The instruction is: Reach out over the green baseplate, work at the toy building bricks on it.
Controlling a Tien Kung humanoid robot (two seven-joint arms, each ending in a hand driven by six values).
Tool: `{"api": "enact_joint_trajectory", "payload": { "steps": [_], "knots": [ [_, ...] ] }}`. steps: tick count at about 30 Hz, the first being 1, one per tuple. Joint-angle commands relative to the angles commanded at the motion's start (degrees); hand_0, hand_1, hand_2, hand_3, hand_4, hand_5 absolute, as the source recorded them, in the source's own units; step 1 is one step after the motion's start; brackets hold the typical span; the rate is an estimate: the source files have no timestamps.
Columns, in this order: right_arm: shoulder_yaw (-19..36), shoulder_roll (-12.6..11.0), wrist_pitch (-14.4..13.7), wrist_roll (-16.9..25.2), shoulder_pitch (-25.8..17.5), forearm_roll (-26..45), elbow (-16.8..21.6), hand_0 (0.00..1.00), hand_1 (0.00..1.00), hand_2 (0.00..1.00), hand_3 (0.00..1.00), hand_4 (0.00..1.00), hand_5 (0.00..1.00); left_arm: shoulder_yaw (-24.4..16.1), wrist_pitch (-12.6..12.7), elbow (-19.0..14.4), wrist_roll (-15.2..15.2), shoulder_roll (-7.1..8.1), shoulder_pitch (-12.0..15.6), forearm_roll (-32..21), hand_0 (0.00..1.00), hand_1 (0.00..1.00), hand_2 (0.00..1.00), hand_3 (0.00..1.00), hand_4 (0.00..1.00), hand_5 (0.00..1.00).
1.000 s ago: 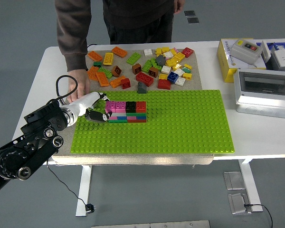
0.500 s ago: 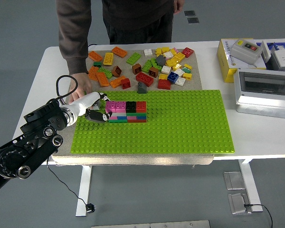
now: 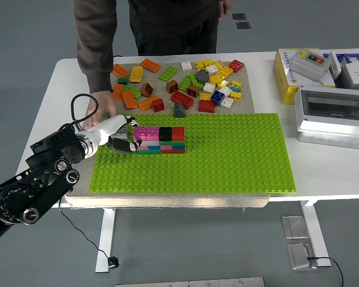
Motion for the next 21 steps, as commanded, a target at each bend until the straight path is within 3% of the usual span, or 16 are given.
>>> {"api": "enact_joint_trajectory", "payload": {
  "steps": [21],
  "knots": [
    [-0.31, -0.06, 0.02, 0.13, -0.02, 0.30, 0.00, 0.736, 0.789, 0.789, 0.676, 0.382, 0.798, 0.42, -0.39, 0.16, -0.09, 0.13, -0.06, -0.32, 0.997, 0.982, 0.990, 0.791, 0.568, 0.237]
  ]
}}
